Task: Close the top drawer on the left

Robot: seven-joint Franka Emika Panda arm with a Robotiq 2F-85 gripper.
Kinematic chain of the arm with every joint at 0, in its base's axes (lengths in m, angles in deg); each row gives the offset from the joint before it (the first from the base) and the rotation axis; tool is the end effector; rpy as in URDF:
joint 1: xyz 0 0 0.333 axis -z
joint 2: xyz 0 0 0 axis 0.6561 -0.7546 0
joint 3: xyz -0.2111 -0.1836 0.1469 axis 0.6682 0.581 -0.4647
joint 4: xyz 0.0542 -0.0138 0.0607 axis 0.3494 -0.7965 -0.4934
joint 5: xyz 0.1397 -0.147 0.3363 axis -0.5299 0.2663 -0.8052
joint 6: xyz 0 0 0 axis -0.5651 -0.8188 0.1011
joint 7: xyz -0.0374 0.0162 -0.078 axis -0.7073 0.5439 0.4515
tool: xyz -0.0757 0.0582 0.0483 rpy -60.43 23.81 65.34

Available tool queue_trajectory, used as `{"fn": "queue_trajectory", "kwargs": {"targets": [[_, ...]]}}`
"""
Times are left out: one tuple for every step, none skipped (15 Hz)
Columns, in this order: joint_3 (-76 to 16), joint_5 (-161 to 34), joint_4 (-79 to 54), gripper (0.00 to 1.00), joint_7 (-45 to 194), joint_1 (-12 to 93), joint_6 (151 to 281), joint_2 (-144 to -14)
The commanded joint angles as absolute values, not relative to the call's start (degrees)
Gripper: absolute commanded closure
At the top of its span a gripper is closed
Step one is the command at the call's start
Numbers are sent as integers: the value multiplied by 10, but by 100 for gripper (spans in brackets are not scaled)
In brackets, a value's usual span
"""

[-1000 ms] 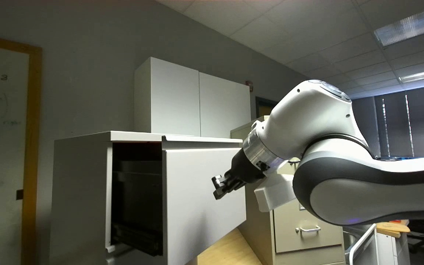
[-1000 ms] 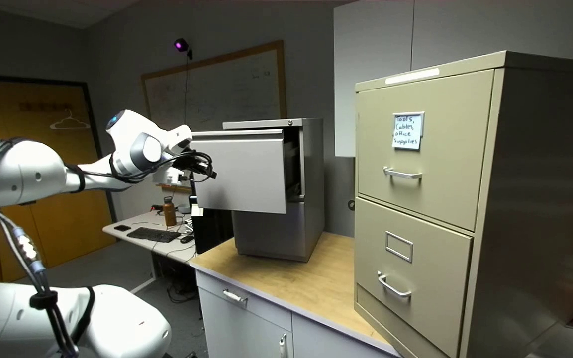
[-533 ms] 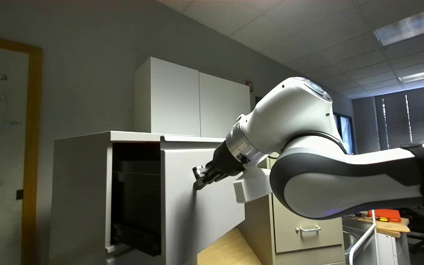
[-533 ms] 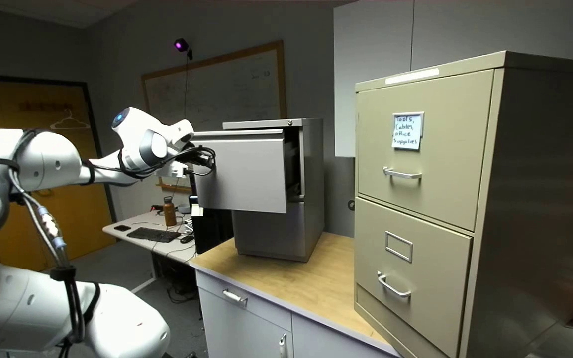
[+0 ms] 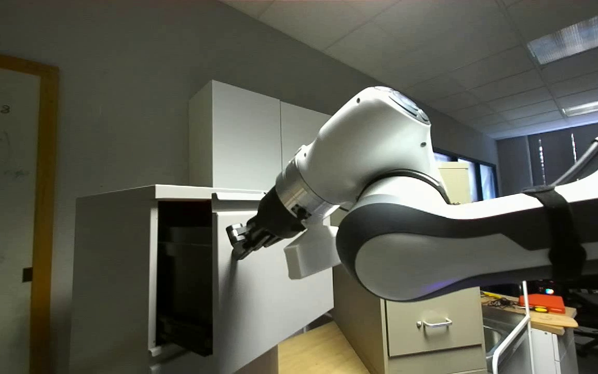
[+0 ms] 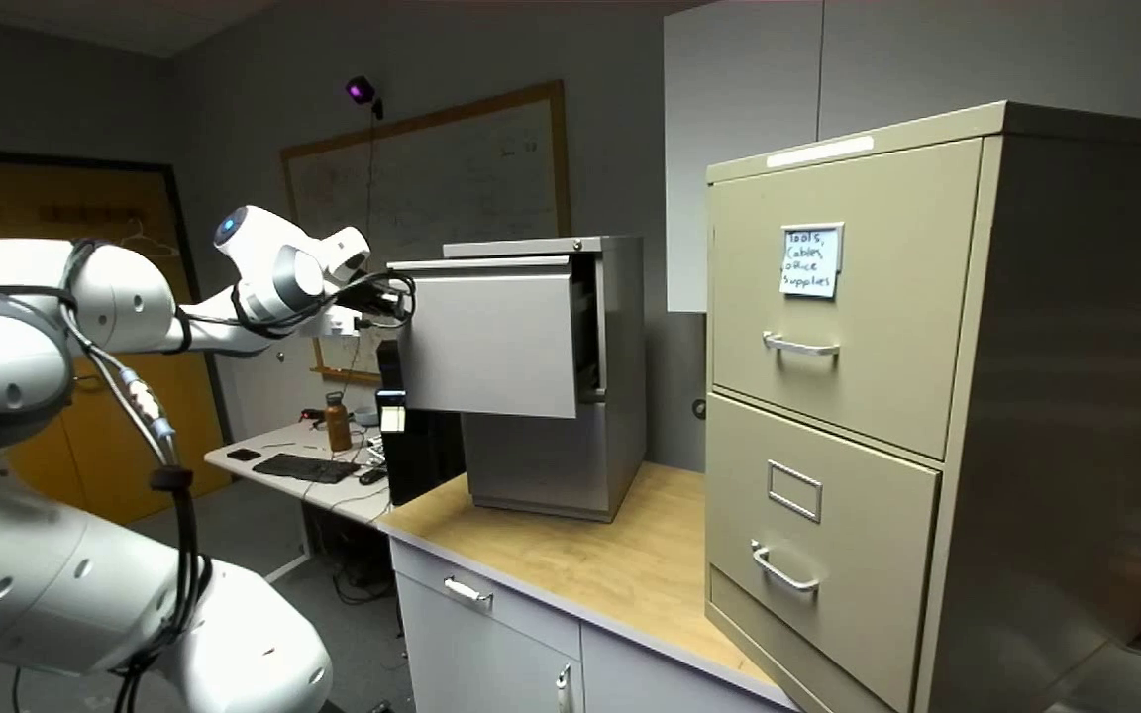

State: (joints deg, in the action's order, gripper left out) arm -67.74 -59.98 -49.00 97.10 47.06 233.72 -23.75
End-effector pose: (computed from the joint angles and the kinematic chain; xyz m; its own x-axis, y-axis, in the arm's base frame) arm 0.3438 0.2781 0.6796 0.4780 0.1073 0.8718 0.1341 -0.9898 0.0483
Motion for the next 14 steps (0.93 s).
{"fn": "queue_trajectory", "kwargs": {"targets": [[-730, -560, -395, 100, 999, 527, 2332, -300], [-746, -546, -376, 100, 1007, 547, 2331, -309], [-760, -533, -358, 100, 1012, 566, 2330, -318], [-775, -517, -342, 100, 1019, 588, 2330, -326], [-791, -499, -324, 100, 1027, 613, 2329, -333], [-806, -480, -308, 100, 1035, 636, 2328, -340], [-820, -463, -292, 100, 1044, 659, 2326, -348], [-834, -448, -275, 100, 1051, 682, 2323, -359], [-847, -436, -258, 100, 1060, 700, 2320, -371], [-859, -427, -243, 100, 1067, 717, 2317, -385], [-869, -424, -229, 100, 1071, 727, 2312, -404], [-876, -425, -220, 100, 1077, 729, 2311, -424], [-893, -448, -211, 100, 1069, 745, 2311, -436], [-896, -463, -206, 100, 1066, 737, 2314, -460]]}}
